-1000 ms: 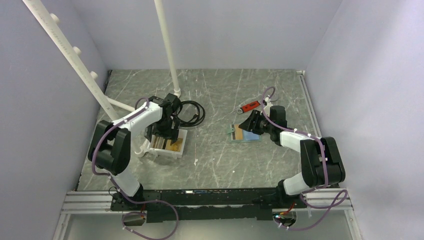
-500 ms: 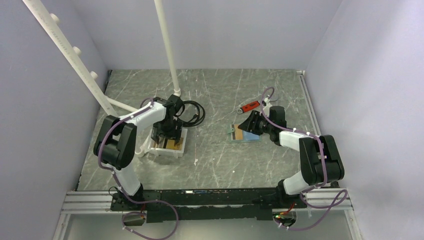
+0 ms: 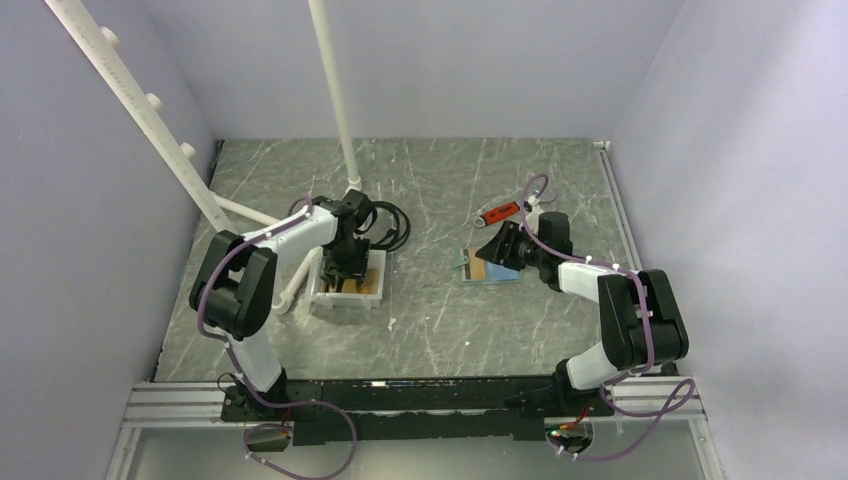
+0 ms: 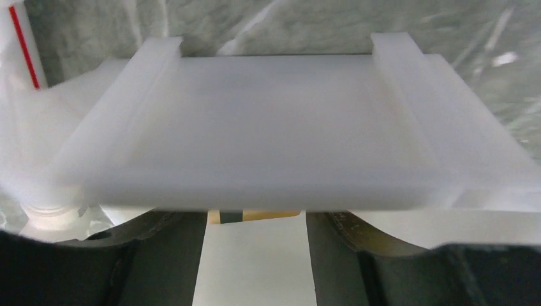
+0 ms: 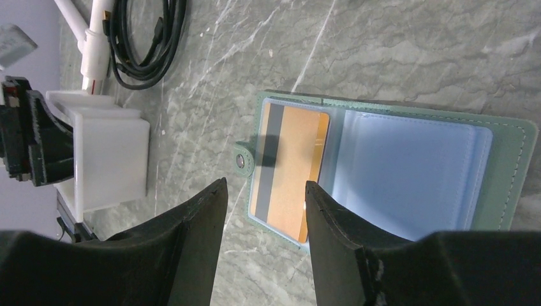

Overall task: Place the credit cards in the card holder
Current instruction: Pick up the credit card from the storage box.

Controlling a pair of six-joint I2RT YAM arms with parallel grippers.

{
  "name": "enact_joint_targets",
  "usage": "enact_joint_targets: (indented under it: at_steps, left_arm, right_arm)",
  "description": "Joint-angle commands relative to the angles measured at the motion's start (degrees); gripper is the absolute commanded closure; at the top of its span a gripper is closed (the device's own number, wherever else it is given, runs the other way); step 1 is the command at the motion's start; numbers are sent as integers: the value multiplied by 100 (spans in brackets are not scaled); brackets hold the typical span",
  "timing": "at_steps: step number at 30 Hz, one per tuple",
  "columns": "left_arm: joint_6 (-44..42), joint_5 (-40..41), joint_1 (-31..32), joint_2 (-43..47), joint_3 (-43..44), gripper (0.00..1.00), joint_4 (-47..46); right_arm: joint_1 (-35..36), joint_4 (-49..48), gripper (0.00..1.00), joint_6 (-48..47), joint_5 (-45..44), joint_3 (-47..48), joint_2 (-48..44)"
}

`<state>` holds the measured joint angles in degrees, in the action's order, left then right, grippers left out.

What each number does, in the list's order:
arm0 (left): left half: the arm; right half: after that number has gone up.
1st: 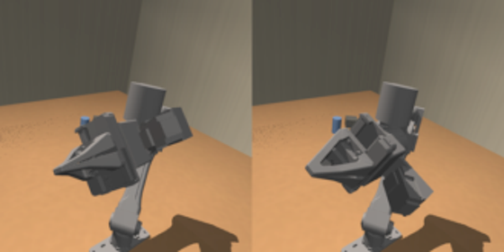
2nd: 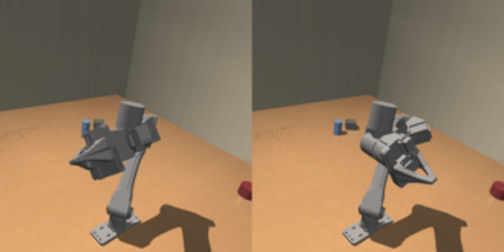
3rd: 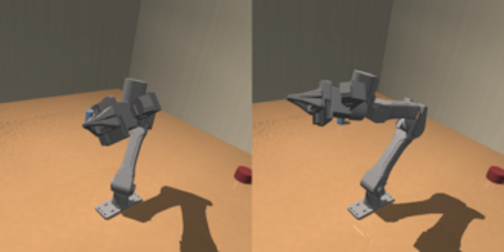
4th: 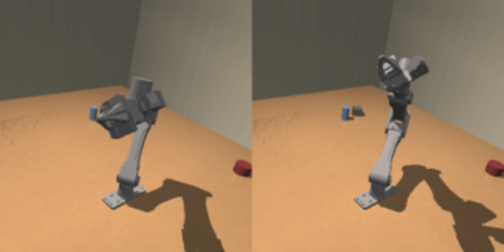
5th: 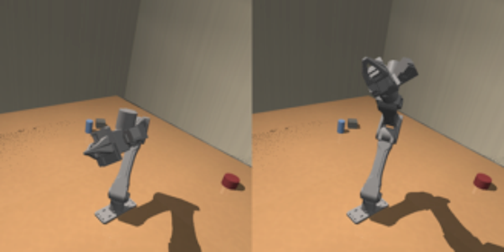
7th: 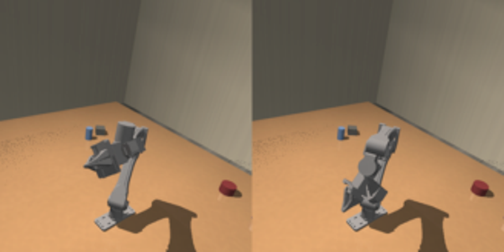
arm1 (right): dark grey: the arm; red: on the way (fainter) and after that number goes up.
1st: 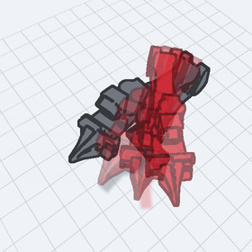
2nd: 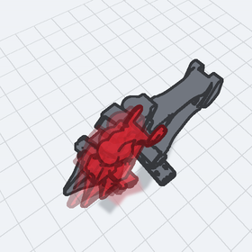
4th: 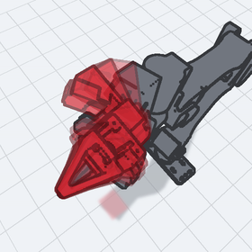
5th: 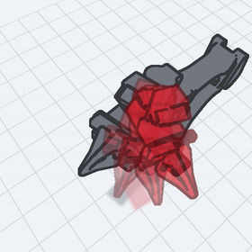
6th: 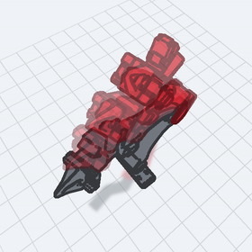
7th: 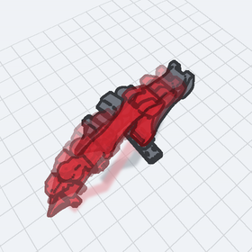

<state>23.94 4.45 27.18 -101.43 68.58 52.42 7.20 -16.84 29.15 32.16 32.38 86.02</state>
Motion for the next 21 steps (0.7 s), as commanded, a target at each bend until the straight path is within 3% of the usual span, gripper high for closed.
enact_joint_targets:
  at_steps: [1,8,13,15,19,21]
  left_arm:
    - [242,-336,42,455,1,56,-472]
    - [275,-533,42,586,-62,67,-702]
    - [322,-495,42,487,-27,67,-691]
    - [320,-462,42,495,-28,57,-641]
    - [279,-17,82,432,19,20,-456]
    - [228,40,167,336,15,13,-442]
  right_arm:
    - [169,-224,49,-32,30,-3,-32]
    - [440,258,49,-143,-307,290,-347]
    - [775,427,49,-56,-430,460,-486]
    - [932,552,48,-22,-549,560,-577]
    - [1250,755,47,37,-741,806,-669]
    - [1380,839,47,47,-776,921,-681]
